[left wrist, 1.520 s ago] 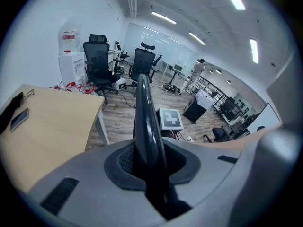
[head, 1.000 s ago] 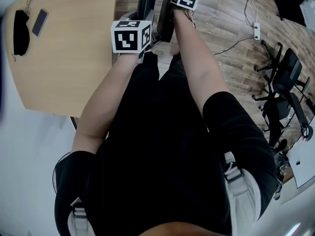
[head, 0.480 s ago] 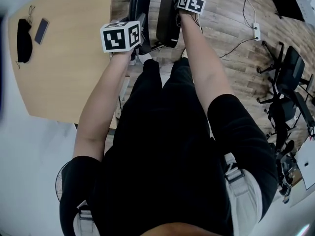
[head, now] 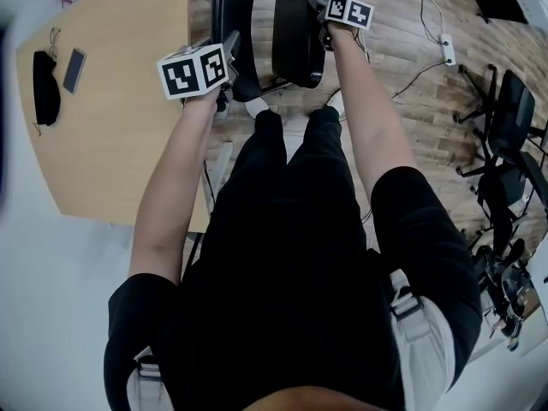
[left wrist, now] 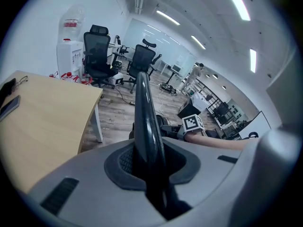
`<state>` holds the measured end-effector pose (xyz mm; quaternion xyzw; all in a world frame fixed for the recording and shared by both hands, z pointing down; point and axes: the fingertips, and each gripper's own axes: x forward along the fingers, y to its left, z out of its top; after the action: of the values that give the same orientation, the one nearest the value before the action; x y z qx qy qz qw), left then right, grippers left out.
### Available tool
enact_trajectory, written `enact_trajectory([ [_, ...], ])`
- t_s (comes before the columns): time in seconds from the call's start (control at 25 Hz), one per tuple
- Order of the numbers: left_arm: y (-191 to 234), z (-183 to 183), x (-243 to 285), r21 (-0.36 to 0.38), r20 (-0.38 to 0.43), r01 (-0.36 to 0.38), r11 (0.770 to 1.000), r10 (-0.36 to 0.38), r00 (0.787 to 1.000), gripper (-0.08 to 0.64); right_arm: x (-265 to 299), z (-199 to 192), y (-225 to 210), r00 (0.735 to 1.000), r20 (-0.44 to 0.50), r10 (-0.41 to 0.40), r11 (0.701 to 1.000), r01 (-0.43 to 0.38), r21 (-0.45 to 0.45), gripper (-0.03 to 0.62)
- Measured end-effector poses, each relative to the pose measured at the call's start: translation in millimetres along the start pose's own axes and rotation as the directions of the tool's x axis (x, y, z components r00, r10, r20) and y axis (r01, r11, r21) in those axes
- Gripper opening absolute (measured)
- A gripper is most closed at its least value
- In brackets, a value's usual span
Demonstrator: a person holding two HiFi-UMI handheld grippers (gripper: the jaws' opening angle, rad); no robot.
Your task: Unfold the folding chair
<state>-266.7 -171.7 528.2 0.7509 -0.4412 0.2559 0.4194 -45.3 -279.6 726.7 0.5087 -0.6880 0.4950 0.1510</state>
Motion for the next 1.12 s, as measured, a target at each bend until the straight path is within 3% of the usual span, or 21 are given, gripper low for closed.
enact_trajectory([
  [0.32, 3, -6, 10, -0.020, -0.026, 0.010, 1.000, -0.011, 1.000, 0.063, -6, -1, -32, 0.998, -0.005, 0.056, 0.998, -0.056, 0.039, 0.202],
  [0.64, -1, -15, 25, -0.031, -0.050, 0.050, 0.998, -0.052, 0.997, 0.063, -19, -3, -91, 0.990, -0.015, 0.143, 0.986, -0.141, 0.094, 0.202],
  [1.12, 19, -24, 40, -0.085, -0.011, 0.090, 0.992, -0.092, 0.996, 0.061, -20, -7, -138, 0.963, 0.015, 0.269, 0.953, -0.269, 0.139, 0.202],
])
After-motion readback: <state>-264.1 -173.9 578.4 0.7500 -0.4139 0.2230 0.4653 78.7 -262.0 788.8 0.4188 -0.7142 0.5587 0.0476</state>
